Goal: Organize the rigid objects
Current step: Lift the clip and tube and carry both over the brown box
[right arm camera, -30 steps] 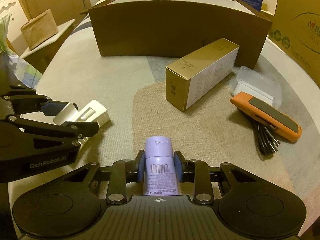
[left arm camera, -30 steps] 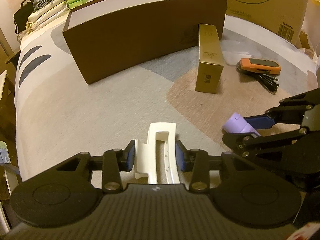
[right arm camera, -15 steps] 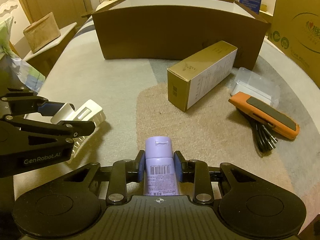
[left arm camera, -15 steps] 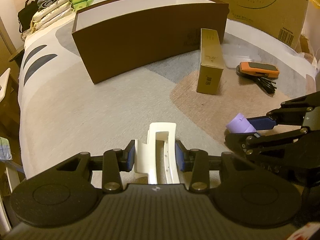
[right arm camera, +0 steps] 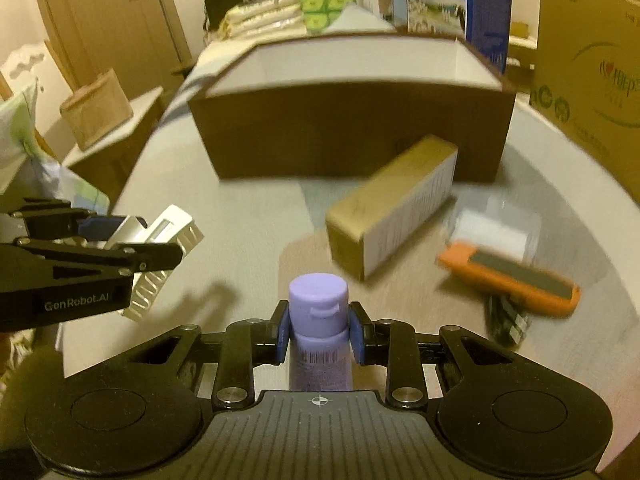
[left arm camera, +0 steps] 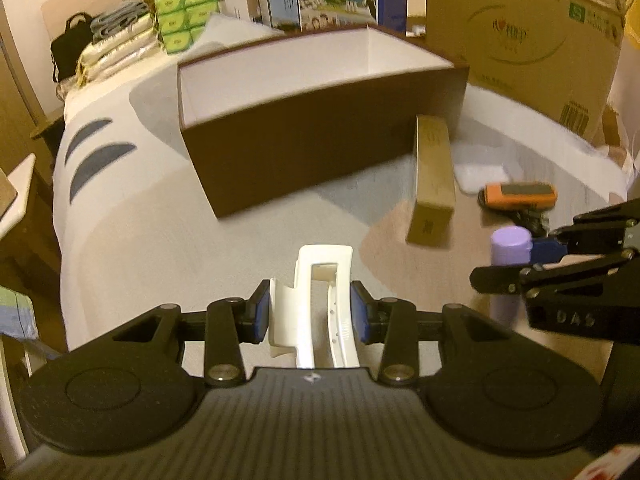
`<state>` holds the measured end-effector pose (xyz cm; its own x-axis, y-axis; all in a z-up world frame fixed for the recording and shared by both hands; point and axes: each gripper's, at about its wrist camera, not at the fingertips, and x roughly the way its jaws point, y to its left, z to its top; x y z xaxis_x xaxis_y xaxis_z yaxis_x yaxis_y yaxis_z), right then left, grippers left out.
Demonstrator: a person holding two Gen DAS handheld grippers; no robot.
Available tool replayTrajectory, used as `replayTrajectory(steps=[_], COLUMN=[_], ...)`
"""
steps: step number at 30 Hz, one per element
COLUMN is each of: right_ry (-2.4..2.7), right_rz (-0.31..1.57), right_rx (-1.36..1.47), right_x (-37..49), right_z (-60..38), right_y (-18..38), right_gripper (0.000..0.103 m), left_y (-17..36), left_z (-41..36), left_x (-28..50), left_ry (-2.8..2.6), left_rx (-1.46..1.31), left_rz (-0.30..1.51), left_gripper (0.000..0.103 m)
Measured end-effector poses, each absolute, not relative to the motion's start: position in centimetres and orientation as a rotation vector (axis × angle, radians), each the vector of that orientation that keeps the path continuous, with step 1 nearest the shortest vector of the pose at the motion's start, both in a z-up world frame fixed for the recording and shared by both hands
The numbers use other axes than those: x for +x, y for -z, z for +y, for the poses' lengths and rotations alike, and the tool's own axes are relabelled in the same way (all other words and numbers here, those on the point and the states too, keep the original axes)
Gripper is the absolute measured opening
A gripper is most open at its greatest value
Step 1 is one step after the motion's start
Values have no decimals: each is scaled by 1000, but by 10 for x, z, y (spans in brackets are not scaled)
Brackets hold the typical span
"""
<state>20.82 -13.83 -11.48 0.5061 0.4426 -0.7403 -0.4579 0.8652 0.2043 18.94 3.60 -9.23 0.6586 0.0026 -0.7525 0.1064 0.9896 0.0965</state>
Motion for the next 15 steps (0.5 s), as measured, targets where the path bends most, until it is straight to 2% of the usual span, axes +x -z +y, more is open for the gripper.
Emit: replayTrajectory(steps=[15], right_ry=[-593], right_rz=[720], right_rx=[77], right_x=[299], right_z=[-138], right_y=[31], right_gripper=[27], left_y=[21], left_z=[52], left_x=[270], left_ry=[39], left_rx=[153], left_rz=[693], left_gripper=[36])
